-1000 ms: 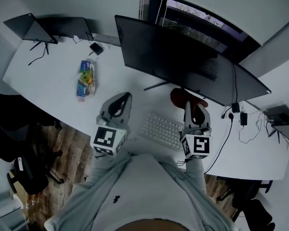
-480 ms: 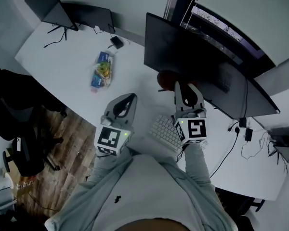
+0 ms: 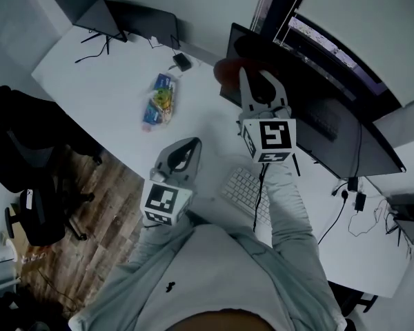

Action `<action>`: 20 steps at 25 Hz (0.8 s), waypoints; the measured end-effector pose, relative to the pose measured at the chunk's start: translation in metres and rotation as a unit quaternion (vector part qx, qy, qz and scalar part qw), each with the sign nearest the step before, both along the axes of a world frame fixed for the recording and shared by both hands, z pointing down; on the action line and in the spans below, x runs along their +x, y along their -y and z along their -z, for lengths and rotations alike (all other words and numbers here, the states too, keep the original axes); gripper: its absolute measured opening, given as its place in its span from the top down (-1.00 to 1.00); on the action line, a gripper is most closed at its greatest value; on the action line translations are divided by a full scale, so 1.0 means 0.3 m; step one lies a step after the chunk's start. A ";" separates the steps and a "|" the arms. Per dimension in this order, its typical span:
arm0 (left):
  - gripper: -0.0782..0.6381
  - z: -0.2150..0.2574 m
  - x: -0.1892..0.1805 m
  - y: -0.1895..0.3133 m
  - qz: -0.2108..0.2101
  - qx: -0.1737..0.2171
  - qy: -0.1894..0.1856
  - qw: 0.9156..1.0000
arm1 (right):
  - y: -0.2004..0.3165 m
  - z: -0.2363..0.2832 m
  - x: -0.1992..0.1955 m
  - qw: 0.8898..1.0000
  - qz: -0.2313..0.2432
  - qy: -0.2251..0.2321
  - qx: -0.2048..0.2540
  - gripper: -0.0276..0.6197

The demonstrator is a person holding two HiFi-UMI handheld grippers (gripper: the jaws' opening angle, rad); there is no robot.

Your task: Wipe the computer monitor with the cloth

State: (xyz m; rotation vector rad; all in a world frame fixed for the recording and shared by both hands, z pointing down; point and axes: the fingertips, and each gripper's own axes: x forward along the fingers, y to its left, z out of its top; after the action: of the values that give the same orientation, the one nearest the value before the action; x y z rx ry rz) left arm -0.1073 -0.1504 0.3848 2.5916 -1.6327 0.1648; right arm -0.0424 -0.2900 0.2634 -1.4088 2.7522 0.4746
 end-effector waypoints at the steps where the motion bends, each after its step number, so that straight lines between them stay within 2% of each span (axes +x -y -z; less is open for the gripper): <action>1: 0.73 0.003 -0.002 -0.002 0.000 0.000 0.000 1.000 | 0.020 0.016 -0.021 1.000 0.001 -0.001 0.002 0.80; 10: 0.73 0.008 -0.044 -0.030 0.006 0.003 -0.004 1.000 | 0.192 0.126 -0.142 0.999 -0.026 0.023 0.007 0.80; 15: 0.73 0.007 -0.070 -0.033 0.011 0.002 -0.004 1.000 | 0.248 0.126 -0.143 0.996 -0.067 0.053 -0.003 0.80; 20: 0.73 0.021 -0.070 -0.010 0.004 0.007 -0.002 1.000 | 0.255 0.125 -0.124 0.995 -0.084 0.055 0.003 0.80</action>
State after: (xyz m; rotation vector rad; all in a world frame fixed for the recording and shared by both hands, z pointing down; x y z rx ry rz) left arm -0.1282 -0.1474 0.3786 2.5927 -1.6491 0.1498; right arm -0.0797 -0.3664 0.2257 -1.6210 2.5589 0.3955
